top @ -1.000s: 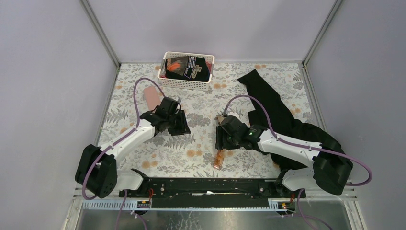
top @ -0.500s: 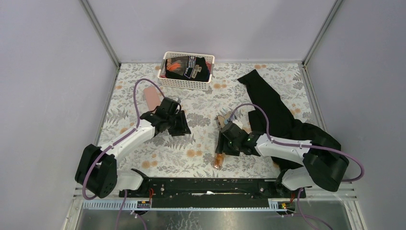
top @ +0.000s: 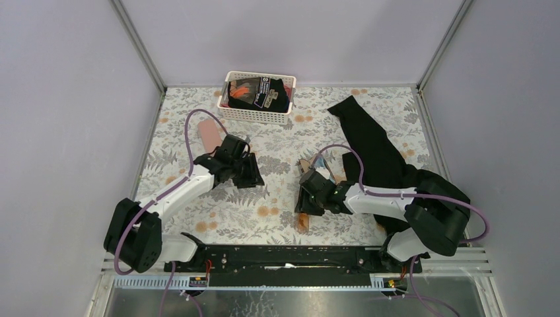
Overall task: Organize the sunglasses
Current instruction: Pick up the sunglasses from the center of the board.
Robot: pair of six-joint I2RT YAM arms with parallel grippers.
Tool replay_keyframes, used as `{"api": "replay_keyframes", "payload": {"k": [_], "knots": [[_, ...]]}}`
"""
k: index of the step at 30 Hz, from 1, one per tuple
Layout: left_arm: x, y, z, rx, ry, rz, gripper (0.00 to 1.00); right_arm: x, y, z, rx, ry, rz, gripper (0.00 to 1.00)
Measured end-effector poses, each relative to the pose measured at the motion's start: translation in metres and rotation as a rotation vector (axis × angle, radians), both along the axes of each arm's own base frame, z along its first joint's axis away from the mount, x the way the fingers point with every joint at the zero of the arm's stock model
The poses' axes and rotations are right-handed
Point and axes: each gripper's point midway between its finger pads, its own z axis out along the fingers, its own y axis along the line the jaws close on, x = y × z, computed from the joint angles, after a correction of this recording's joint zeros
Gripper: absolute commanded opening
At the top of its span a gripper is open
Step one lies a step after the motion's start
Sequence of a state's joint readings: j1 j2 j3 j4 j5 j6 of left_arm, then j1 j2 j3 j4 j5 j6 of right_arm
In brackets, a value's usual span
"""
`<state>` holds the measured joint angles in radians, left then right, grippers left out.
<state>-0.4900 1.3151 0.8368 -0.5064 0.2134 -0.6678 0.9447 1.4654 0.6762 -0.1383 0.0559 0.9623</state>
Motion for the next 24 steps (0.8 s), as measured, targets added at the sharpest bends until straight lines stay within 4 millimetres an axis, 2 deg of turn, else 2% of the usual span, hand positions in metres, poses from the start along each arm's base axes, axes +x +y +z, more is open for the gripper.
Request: {"api": "replay_keyframes", "payload": {"k": [7, 10, 12, 15, 17, 21, 24], "knots": [[-0.001, -0.002, -0.001, -0.011, 0.003, -0.007, 0.42, 0.003, 0.004, 0.002, 0.007, -0.011, 0.011, 0.23], [-0.001, -0.002, -0.002, -0.014, 0.004, -0.009, 0.42, 0.004, 0.005, 0.005, 0.007, -0.023, 0.024, 0.20], [-0.002, -0.003, -0.004, -0.014, 0.008, -0.010, 0.42, 0.005, 0.005, 0.005, -0.001, -0.027, 0.031, 0.29], [-0.001, -0.004, -0.005, -0.018, 0.010, -0.013, 0.42, 0.005, 0.004, 0.006, -0.010, -0.033, 0.049, 0.53], [-0.001, -0.005, -0.005, -0.021, 0.008, -0.014, 0.42, 0.005, 0.003, 0.007, -0.018, -0.034, 0.058, 0.63], [0.001, -0.006, -0.004, -0.027, 0.003, -0.016, 0.42, 0.001, -0.001, 0.005, -0.043, -0.023, 0.071, 0.72], [0.001, -0.007, -0.004, -0.030, 0.003, -0.018, 0.42, -0.005, -0.003, 0.004, -0.056, -0.012, 0.080, 0.73]]}}
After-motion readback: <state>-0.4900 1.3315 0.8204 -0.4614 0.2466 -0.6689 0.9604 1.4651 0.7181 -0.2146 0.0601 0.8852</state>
